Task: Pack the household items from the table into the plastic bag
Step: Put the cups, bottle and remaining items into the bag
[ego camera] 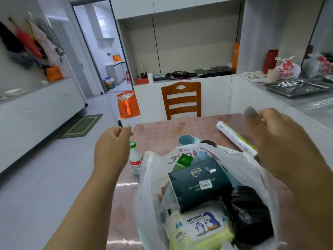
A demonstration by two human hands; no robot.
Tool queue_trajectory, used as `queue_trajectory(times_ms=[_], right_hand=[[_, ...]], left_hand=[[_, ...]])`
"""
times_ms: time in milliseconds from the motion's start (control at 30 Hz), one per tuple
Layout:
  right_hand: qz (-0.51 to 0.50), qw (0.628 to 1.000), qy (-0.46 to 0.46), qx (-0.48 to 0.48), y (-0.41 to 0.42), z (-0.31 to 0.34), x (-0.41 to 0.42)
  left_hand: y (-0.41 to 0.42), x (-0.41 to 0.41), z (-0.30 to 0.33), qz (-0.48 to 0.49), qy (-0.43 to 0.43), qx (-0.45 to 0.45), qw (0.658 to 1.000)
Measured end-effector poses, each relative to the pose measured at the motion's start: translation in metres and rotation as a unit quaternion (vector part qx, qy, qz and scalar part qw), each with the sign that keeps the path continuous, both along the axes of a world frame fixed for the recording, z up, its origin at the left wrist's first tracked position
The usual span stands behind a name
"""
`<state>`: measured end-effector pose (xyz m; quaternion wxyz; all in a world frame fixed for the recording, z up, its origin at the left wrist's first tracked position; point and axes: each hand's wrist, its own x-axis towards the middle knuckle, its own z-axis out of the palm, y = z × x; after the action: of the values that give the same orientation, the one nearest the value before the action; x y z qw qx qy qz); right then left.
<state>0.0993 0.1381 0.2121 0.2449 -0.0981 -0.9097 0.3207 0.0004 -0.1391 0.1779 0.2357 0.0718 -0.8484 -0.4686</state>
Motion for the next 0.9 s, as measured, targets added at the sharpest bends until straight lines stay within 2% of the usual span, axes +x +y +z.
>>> queue_trajectory(times_ms=[67,133,233,367,500,633,700,733,833,900], right_hand=[[0.05,0.997,0.037,-0.052,-0.02,0.012,-0.01],[0.116,0.988,0.013,-0.1,-0.04,0.015,-0.022],[0.168,0.978,-0.033,-0.115,-0.058,0.005,-0.042],[0.175,0.969,-0.065,-0.164,-0.059,-0.016,-0.061],[0.15,0.965,-0.066,-0.206,-0.049,-0.03,-0.07],[0.136,0.958,-0.068,-0.243,-0.042,-0.036,-0.071],[0.134,0.959,-0.057,-0.242,-0.04,-0.037,-0.07],[0.136,0.96,-0.051,-0.24,-0.039,-0.038,-0.07],[0.145,0.961,-0.043,-0.232,-0.044,-0.036,-0.07],[0.153,0.96,-0.032,-0.234,-0.051,-0.032,-0.069]], left_hand=[[-0.009,-0.037,-0.008,0.004,-0.028,-0.02,0.999],[-0.013,-0.075,-0.024,0.005,-0.076,-0.074,0.994],[-0.02,-0.124,-0.056,-0.008,-0.145,-0.15,0.978],[-0.03,-0.17,-0.098,-0.047,-0.217,-0.227,0.948],[-0.036,-0.195,-0.13,-0.077,-0.298,-0.32,0.896],[-0.038,-0.195,-0.137,-0.068,-0.285,-0.401,0.868],[-0.035,-0.189,-0.124,-0.077,-0.261,-0.401,0.874],[-0.032,-0.184,-0.112,-0.08,-0.235,-0.386,0.888],[-0.023,-0.166,-0.051,-0.087,-0.139,-0.253,0.953],[-0.014,-0.145,-0.001,-0.107,-0.092,-0.161,0.977]])
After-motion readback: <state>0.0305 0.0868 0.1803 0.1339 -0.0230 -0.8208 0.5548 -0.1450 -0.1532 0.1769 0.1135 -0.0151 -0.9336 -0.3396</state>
